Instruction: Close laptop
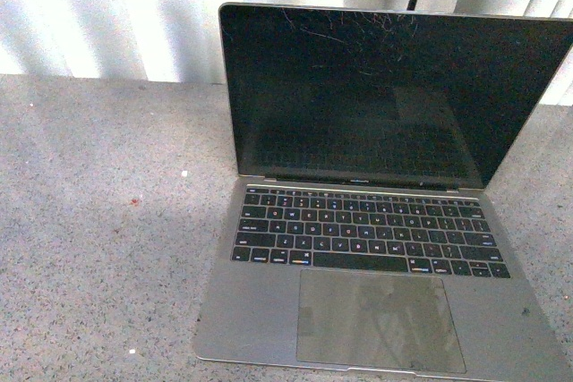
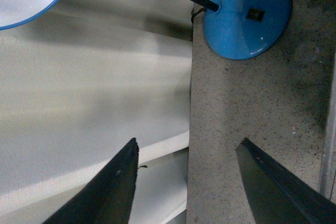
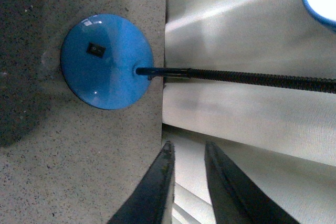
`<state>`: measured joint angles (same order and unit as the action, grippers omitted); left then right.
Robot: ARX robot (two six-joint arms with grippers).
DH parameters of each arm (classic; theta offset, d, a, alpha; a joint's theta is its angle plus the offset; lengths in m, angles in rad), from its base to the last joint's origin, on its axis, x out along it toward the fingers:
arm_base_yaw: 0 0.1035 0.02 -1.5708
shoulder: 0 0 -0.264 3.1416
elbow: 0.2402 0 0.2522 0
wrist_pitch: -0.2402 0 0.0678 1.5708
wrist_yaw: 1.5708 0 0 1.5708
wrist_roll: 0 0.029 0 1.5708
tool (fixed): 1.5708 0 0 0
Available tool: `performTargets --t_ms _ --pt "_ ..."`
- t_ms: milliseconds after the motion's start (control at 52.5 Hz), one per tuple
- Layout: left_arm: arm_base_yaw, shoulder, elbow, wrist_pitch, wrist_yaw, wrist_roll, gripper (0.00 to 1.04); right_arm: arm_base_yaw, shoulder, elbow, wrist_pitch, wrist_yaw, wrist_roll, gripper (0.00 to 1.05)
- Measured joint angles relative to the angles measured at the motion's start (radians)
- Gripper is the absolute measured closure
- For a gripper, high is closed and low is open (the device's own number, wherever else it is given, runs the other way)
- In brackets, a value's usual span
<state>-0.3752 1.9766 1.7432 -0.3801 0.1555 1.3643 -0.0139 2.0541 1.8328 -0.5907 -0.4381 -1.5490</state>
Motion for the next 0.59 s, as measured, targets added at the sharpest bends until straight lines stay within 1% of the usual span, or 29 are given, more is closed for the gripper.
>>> performTargets --t_ms 19,76,95,133,248,267,381,477,591 --pt "-0.002 0.002 0.000 -0.005 0.000 0.002 0.64 0.003 0.000 -0.001 -0.003 0.001 0.000 0.88" --pt "-0.006 0.004 0.000 -0.009 0.000 0.011 0.75 0.008 0.001 -0.002 -0.015 0.002 0.000 0.99" --pt "-0.007 0.005 0.000 -0.009 0.000 0.012 0.77 0.009 0.001 -0.003 -0.019 0.003 -0.001 1.02" --pt "-0.011 0.008 0.002 -0.017 -0.002 0.019 0.84 0.010 0.002 -0.003 -0.026 0.004 0.000 1.02" --pt "-0.021 0.021 0.013 -0.034 -0.019 0.040 1.00 0.014 0.007 -0.005 -0.037 0.010 -0.001 1.02" --pt "-0.023 0.024 0.015 -0.037 -0.022 0.042 1.01 0.015 0.009 -0.005 -0.039 0.012 -0.001 1.02" --pt "-0.035 0.037 0.027 -0.060 -0.030 0.061 1.01 0.019 0.018 -0.005 -0.058 0.018 -0.001 1.02" --pt "-0.049 0.042 0.028 -0.061 -0.056 0.099 1.01 0.023 0.025 -0.005 -0.079 0.019 0.000 1.02" --pt "-0.060 0.042 0.028 -0.065 -0.058 0.120 1.01 0.028 0.026 -0.005 -0.104 0.018 0.001 1.02"
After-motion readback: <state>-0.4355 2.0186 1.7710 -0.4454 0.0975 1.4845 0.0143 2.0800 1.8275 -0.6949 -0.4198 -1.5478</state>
